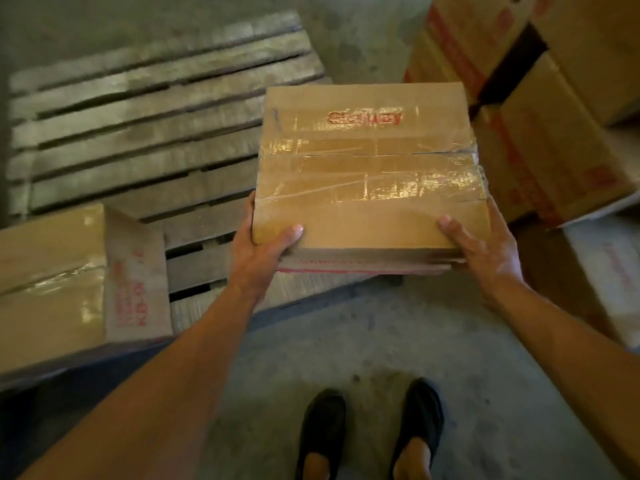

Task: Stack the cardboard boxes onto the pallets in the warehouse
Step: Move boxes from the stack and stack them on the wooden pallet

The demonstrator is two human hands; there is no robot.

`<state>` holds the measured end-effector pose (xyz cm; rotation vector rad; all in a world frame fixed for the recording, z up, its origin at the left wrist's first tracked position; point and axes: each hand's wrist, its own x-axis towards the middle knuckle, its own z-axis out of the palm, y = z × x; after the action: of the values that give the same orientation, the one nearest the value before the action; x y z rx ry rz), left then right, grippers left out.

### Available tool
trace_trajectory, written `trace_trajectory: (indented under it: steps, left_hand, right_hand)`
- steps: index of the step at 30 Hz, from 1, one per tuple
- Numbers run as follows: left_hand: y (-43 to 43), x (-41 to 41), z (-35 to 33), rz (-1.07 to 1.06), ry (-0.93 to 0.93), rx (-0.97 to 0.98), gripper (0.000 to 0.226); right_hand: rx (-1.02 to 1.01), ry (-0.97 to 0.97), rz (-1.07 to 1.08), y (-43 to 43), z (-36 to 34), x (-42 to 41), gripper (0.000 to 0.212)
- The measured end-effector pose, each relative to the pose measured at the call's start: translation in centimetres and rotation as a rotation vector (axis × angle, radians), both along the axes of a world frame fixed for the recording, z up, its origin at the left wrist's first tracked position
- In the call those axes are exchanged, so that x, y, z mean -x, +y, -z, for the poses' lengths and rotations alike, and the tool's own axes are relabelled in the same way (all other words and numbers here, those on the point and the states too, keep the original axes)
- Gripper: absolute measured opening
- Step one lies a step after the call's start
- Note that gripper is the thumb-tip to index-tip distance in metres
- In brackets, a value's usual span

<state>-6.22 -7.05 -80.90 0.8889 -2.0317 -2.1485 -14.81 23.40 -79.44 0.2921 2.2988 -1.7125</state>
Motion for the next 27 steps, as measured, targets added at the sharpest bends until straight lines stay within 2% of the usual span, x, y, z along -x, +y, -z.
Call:
trace_trajectory:
  steps: [4,8,11,14,17,19,24,27]
  left_hand:
    - [-3.4,-4.7,1.5,-0.098,0.026,-0.039,0.077]
    - [-6.7,-9.0,2.8,-0.197,0.000,-0.051,0.077]
    - [-8.9,-10.8,3.7,-0.236,0.007,-0.057,0.075]
    - [-10.7,-12.5,4.9,-0.302,0.001,-0.070,0.071]
    - [-12.4,-13.9,6.3,-0.338,-0.019,-0.101,0.073]
    - [-13.5,-14.7,7.0,-0.358,-0.044,-0.130,0.075]
    - [-16.2,-16.6,9.6,-0.330,-0.086,-0.147,0.067]
    - [-17.9,-17.0,10.6,-0.327,-0.101,-0.128,0.065]
  right_hand:
    - [-0.032,-0.008,-0.125,-4.5,2.2,-0.6,0.080]
    - [-0.025,-0.051,-0.202,-8.5,4.4,-2.5,0.072]
    - [0.013,-0.096,-0.225,-11.3,6.3,-3.1,0.075]
    - [0.016,-0.123,-0.239,-14.3,7.7,-4.2,0.055]
    - [0.015,-0.142,-0.256,-16.6,9.0,-5.1,0.051]
    - [0.012,-0.160,-0.262,-18.1,9.7,-5.8,0.057]
    - [-0.051,-0.207,-0.258,-20.8,11.7,-8.1,0.098]
    - [-0.113,-0.207,-0.242,-22.6,12.8,-8.8,0.097]
